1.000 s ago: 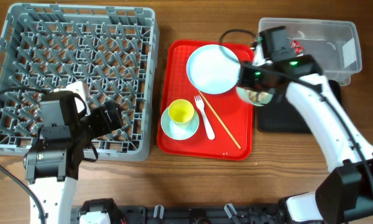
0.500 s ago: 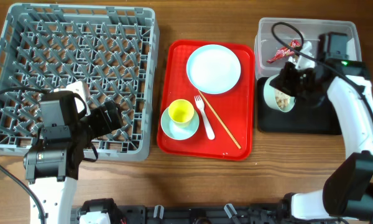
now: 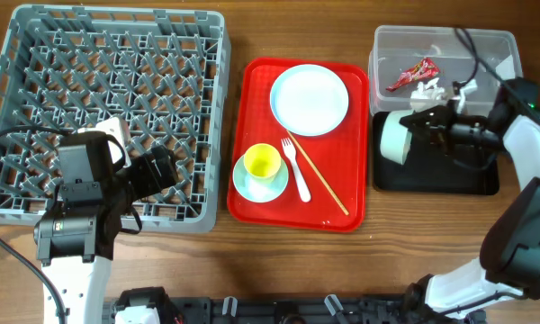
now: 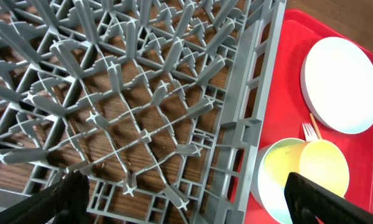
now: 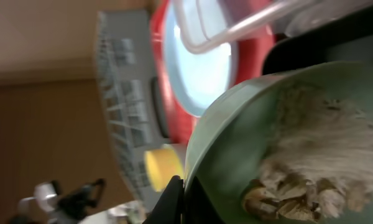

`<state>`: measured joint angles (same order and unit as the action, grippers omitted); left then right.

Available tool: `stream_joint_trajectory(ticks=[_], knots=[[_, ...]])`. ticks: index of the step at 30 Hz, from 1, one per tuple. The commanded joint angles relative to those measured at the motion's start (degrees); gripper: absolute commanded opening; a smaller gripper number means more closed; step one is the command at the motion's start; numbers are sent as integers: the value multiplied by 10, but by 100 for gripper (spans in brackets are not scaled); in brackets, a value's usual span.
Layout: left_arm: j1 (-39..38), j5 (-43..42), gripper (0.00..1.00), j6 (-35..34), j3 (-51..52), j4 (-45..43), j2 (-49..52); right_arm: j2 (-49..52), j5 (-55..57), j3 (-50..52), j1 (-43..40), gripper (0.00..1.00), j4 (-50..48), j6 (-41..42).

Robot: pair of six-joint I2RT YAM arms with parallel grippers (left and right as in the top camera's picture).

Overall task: Sort waste into correct bins and load items into the dishwasher rack
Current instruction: 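Tip the rice bowl over the black tray to pour out the rice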

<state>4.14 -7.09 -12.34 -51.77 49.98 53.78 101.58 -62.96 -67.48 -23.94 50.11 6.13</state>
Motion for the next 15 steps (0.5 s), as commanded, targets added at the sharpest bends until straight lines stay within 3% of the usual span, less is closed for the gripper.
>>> stream_joint_trajectory(ticks=[1,6,15], knots=[[2,5,100,-1,-10,0,0,21,-110,5,-24,4,-4,16],[2,5,100,-1,-10,0,0,32,-151,5,-42,4,-9,49],[2,5,100,-1,-10,0,0,38,-152,5,-59,4,-71,218]])
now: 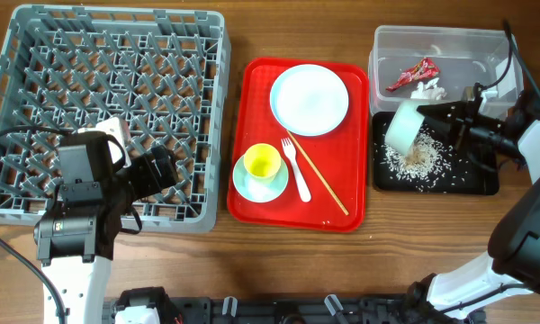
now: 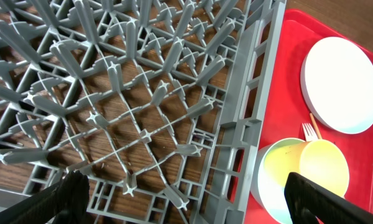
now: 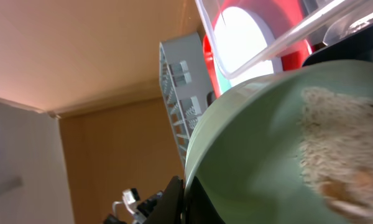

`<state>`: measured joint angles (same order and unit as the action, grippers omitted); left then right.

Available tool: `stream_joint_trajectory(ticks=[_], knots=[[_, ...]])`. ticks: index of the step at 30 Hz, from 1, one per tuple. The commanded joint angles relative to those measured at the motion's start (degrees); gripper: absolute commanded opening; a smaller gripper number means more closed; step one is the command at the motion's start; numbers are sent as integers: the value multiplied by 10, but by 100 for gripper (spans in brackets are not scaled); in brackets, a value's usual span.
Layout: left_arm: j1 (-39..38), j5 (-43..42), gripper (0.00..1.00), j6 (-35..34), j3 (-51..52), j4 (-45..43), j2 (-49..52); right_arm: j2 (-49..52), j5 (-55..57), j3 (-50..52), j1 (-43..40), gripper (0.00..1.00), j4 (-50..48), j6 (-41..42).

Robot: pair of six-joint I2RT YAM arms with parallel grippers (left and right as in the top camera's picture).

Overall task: Sort waste into correct bins and load items into the dishwasher rack
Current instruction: 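Tip the rice bowl over the black tray to pour out the rice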

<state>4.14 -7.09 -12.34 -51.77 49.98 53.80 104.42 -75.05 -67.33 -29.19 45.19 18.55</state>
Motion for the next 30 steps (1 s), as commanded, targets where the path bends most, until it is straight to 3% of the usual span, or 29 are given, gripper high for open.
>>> stream_joint_trajectory(ticks=[1,13,30], knots=[[2,5,100,-1,-10,0,0,9,-32,3,-7,4,-31,115],[2,6,100,-1,-10,0,0,9,-131,3,-7,4,-147,287],[2,6,100,-1,-10,0,0,9,-159,3,-19,4,-186,331]])
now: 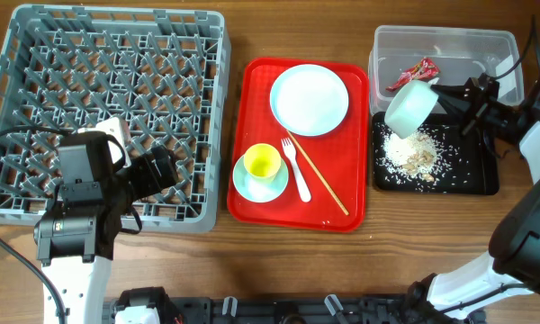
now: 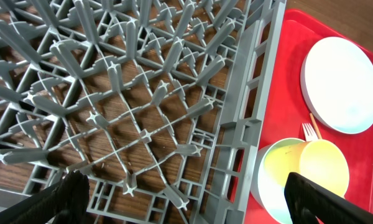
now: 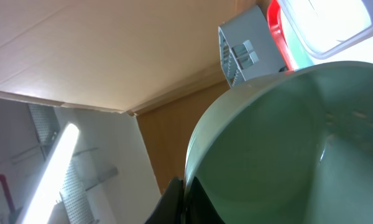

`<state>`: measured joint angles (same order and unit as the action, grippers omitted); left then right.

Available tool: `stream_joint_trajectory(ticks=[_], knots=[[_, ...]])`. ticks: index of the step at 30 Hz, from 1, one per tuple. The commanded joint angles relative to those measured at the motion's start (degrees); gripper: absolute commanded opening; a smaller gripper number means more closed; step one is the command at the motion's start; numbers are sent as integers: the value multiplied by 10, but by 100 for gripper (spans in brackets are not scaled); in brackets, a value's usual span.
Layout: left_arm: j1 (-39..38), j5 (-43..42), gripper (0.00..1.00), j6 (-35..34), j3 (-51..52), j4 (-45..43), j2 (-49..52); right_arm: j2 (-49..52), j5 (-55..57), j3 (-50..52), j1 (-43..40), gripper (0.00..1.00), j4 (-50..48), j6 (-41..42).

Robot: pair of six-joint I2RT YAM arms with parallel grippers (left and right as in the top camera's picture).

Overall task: Sort waste into correct bins and load items into the dishwasher rack
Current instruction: 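Tip the rice bowl over the black tray to pour out the rice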

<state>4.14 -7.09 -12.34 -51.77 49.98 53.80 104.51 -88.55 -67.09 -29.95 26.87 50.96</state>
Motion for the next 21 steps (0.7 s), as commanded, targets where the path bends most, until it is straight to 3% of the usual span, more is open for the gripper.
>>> stream_joint_trajectory(ticks=[1,8,14,18,21], knots=[[2,6,100,-1,-10,0,0,8,-24,1,-12,4,-3,7],[2,6,100,-1,-10,0,0,8,-21,1,-16,4,-14,0],[2,6,100,-1,-10,0,0,8,76,1,-14,4,-11,-6],[2,6,100,-1,-10,0,0,8,70,1,-14,4,-12,-16],[2,6,100,-1,-10,0,0,8,-18,1,-14,4,-90,-55]])
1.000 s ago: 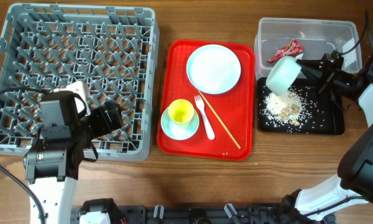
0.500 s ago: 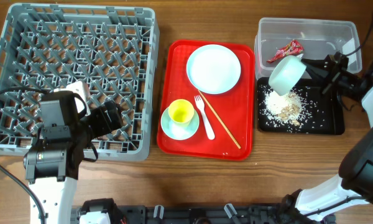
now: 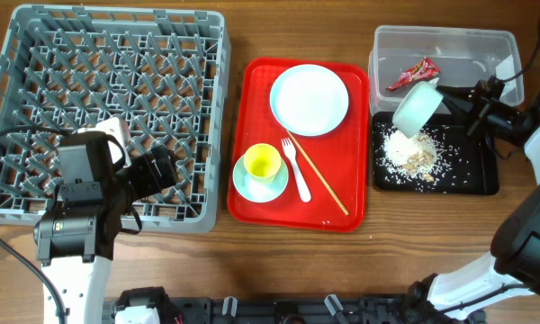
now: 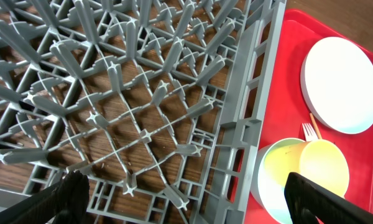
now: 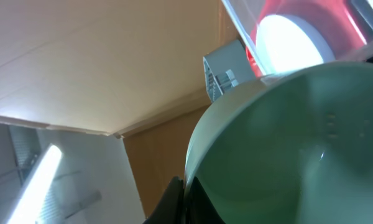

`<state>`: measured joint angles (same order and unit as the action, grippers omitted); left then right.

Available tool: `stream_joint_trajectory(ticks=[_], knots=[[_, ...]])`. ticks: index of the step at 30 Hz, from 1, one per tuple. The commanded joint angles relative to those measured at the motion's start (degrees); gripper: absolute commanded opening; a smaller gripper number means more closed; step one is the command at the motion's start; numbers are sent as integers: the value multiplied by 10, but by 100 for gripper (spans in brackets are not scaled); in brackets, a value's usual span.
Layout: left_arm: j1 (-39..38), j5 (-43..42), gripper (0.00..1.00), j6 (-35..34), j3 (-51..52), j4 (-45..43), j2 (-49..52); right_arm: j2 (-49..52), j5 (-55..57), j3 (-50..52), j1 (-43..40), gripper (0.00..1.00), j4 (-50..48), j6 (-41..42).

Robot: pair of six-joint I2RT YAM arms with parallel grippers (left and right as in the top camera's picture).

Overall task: Sort waste into correct bins and load items into the dishwasher rack
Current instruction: 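Tip the rice bowl over the black tray to pour out the rice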

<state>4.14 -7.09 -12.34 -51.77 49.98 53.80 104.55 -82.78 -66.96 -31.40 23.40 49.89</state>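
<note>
My right gripper [image 3: 443,97] is shut on the rim of a pale green bowl [image 3: 415,108], held tipped over the black bin [image 3: 481,182]. The bowl [image 5: 286,143] fills the right wrist view and looks empty inside. A heap of rice [image 3: 407,155] lies in the black bin. My left gripper [image 4: 185,198] hangs open over the grey dishwasher rack [image 4: 143,106], near its front right corner. On the red tray [image 3: 342,211] are a white plate [image 3: 310,99], a yellow cup [image 3: 263,161] in a pale saucer bowl [image 3: 245,187], a white fork [image 3: 298,171] and a wooden chopstick [image 3: 326,184].
A clear bin [image 3: 445,45] at the back right holds a red wrapper [image 3: 411,74] and white scraps. The dishwasher rack [image 3: 108,117] covers the left half of the table. The right arm's cable runs over the bins.
The right gripper and bowl have shifted slightly right and toward the back over the black bin. The left arm has not moved.
The right gripper first held the bowl, full of rice, on its side over the black bin. Rice then lay scattered in the bin, with some left in the bowl. Later the bowl looked empty and the heap was larger. The left arm stayed still.
</note>
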Motion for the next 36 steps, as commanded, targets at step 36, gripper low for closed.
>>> stream_joint_trajectory(ticks=[36], knots=[[2,6,100,-1,-10,-2,0,5,61,0,66,4,56,-197]])
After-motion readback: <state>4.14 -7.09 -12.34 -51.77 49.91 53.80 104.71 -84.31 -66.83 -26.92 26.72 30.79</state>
